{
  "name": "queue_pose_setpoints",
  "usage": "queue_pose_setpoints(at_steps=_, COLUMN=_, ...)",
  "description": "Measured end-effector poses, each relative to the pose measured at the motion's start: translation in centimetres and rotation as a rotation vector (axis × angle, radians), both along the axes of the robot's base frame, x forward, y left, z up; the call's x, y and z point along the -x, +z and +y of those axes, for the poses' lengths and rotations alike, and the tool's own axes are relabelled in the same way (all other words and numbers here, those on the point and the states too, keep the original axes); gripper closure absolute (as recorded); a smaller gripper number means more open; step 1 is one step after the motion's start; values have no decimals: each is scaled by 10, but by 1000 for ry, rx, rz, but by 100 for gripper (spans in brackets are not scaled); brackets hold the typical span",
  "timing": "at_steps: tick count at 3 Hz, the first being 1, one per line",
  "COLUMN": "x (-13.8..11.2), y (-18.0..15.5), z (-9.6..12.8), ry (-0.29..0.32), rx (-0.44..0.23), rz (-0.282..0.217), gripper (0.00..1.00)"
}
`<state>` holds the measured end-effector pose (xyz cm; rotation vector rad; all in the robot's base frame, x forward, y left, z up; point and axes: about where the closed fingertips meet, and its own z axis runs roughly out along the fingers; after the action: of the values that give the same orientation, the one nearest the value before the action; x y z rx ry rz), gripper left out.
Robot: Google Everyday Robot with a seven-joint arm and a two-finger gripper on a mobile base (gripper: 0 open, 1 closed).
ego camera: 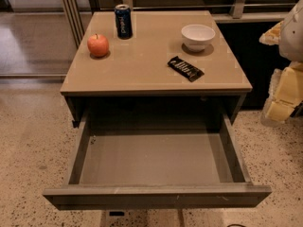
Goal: Place rxbar chocolate into top drawer
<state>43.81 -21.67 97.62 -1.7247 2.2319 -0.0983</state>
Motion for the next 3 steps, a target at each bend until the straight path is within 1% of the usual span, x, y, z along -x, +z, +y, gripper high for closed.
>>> queue_pose_setpoints(at_steps=1, x=0, y=0, z=0, ry=0, rx=0, rz=0, gripper=0)
queue_pose_setpoints(at_steps=2, x=-10, y=3, z=-3, ry=-30, rx=-37, rz=-33, gripper=0)
queue_pose_setpoints(at_steps=3, x=-62, y=3, z=7, ry=-110, rx=-224, rz=-137, gripper=0)
